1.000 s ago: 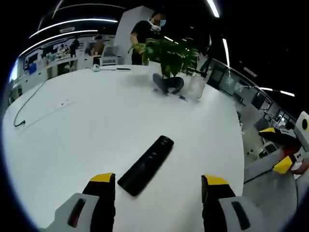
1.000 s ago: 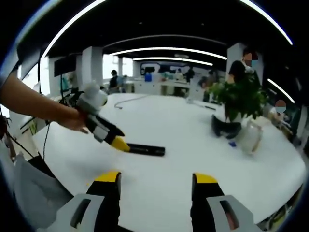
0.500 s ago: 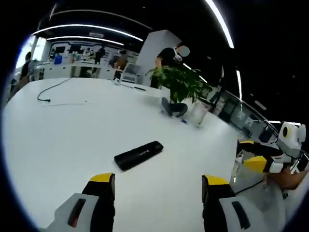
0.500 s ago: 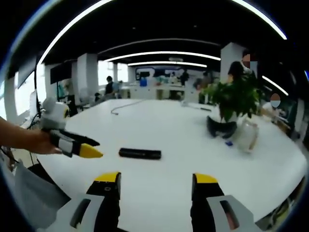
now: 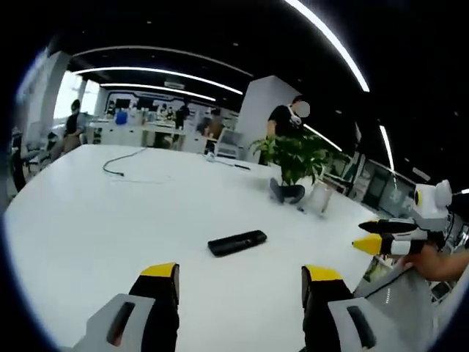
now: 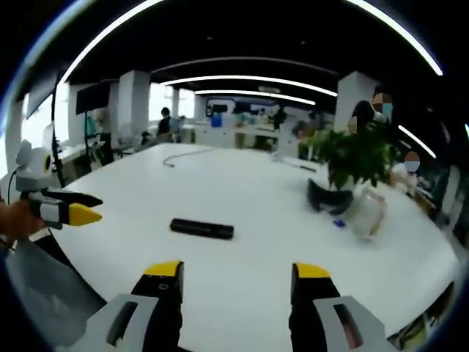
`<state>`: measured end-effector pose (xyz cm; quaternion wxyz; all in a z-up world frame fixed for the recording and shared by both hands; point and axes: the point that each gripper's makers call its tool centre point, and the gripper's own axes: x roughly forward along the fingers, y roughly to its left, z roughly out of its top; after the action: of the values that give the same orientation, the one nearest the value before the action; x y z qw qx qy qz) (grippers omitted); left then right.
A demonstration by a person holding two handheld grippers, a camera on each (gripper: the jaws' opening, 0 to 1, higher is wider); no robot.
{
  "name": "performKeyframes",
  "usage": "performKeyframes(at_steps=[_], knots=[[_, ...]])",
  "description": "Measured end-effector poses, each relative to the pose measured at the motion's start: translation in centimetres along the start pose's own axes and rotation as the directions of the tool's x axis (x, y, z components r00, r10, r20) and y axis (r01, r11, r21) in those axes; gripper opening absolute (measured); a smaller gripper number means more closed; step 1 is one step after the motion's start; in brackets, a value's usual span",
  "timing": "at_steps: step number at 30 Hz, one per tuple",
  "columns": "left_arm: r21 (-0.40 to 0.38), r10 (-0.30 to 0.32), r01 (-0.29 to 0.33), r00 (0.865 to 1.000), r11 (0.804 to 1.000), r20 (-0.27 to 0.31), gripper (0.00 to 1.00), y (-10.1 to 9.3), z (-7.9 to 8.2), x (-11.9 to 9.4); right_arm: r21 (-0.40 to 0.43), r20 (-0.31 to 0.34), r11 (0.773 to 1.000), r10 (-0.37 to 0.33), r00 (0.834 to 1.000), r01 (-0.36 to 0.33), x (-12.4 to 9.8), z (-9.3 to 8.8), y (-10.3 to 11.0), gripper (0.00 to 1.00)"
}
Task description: Press the specified remote control buttons in sequence, fully releasing each button before pressing the next.
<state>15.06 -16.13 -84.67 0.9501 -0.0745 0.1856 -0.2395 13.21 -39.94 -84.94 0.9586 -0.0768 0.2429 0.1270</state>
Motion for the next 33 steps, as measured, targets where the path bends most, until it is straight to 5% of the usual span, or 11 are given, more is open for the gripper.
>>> performKeyframes(at_steps=[5, 9, 24, 27, 33], knots=[[0.106, 0.066, -0.074, 0.995, 0.992, 0.074, 0.83, 1.0, 0.8, -1.7, -0.068, -0.002, 0.997, -0.02, 1.0, 0.02, 0.1, -0.2, -1.0, 0.58], [0.091, 0.088, -0.094, 0.993, 0.991, 0.073, 0.92, 1.3, -0.2, -2.2, -0.119, -0.009, 0.992, -0.033, 0.999, 0.032, 0.2, -0.3, -1.4, 0.59], [0.202, 0.129, -0.152, 0.984, 0.968, 0.12, 0.97, 1.3, 1.5, -1.0, -0.068, -0.038, 0.996, -0.066, 0.997, 0.063, 0.6, -1.5, -5.4, 0.6], [0.204, 0.152, -0.173, 0.982, 0.964, 0.114, 1.0, 1.9, 1.1, -1.4, 0.055, -0.021, 0.998, -0.035, 0.999, 0.036, 0.4, -1.4, -5.2, 0.61], [0.183, 0.178, -0.2, 0.975, 0.963, 0.132, 1.0, 2.4, 1.2, -1.7, 0.035, -0.021, 0.999, 0.007, 1.0, -0.006, 0.5, -1.5, -4.2, 0.69]])
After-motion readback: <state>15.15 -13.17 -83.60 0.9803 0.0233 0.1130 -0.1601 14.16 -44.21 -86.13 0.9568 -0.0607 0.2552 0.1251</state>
